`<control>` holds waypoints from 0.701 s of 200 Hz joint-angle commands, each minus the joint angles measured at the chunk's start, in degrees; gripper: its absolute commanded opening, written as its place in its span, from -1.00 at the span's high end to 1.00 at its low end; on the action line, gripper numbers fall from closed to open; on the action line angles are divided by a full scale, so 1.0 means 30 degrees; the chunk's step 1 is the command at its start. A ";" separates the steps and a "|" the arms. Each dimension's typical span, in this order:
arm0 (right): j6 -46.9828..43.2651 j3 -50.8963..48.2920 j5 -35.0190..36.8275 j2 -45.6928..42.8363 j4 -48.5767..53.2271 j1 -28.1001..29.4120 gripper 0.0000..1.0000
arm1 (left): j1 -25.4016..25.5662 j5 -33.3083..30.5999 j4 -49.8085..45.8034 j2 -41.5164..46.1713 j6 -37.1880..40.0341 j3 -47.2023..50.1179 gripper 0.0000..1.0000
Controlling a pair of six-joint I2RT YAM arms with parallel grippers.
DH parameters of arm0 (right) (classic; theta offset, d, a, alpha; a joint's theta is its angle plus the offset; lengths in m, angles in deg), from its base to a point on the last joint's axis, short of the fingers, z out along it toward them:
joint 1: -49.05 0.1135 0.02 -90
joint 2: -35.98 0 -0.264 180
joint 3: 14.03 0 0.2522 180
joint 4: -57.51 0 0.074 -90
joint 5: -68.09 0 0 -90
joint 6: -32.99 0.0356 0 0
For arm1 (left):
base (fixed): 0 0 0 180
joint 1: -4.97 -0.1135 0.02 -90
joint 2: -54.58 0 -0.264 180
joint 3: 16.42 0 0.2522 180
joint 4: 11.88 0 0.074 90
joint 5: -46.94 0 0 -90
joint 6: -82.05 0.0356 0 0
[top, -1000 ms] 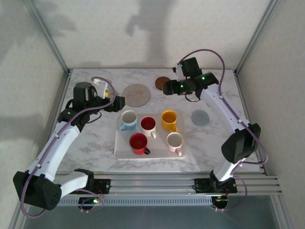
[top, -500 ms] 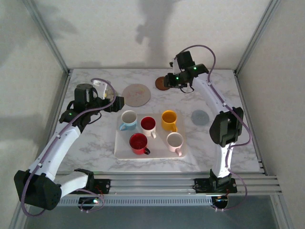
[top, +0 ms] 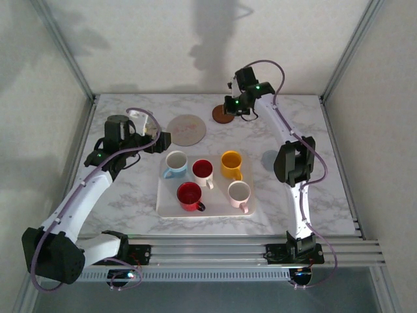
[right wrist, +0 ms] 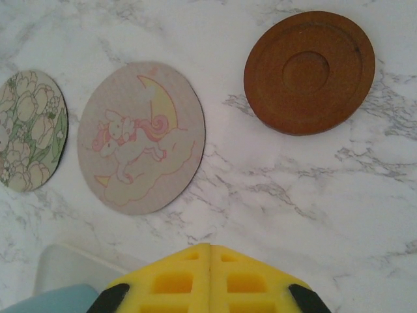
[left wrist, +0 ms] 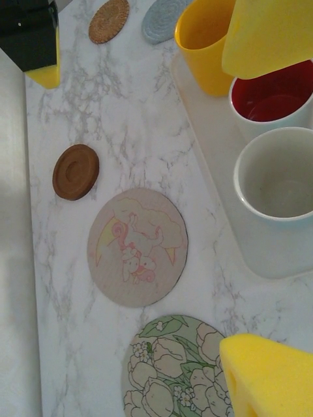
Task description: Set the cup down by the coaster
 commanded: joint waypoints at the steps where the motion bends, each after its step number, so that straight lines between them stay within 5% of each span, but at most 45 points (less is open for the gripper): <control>1: -0.0042 0.1491 -0.0325 0.0936 0.0665 -0.0144 1.00 | 0.0136 -0.0009 0.0674 -0.0598 0.0069 0.0157 -0.99; 140: 0.0788 0.4687 -0.1367 0.5341 -0.0945 -0.0853 1.00 | 0.0147 -0.0378 0.1063 -0.1307 0.0159 0.0632 -0.99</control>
